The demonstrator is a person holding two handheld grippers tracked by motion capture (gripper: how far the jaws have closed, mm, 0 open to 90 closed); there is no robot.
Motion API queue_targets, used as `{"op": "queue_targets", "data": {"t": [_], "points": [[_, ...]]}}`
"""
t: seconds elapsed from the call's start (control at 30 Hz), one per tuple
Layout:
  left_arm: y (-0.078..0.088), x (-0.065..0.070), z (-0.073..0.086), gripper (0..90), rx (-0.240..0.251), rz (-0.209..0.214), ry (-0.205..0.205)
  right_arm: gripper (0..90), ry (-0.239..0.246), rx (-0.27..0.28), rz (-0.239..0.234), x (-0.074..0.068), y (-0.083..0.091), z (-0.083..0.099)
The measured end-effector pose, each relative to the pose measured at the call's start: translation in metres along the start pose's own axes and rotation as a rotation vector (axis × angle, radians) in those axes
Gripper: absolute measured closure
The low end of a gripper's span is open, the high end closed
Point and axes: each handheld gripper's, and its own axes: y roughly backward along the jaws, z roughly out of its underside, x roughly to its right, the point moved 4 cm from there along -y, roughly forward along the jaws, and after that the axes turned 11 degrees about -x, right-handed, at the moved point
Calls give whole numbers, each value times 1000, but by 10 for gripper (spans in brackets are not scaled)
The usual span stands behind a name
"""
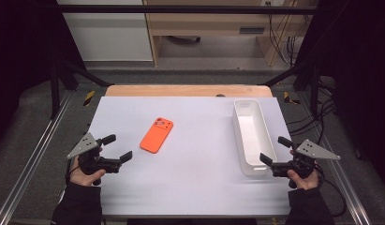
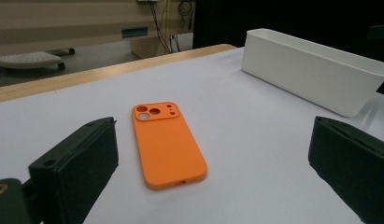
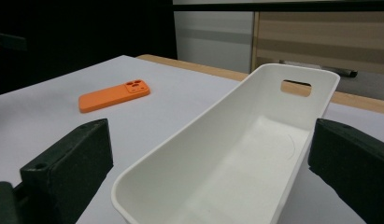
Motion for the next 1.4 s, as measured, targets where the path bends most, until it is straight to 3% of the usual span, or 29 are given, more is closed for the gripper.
{"op": "queue_targets", "data": {"t": [0.6,1.4], "points": [[-4,4,-7,9,-16,1,12,4,19,-3,-2,-2,0,-1],[-25,14,-25,9,-111,-48,14,4,20,-7,-7,-3,-2,0]]}}
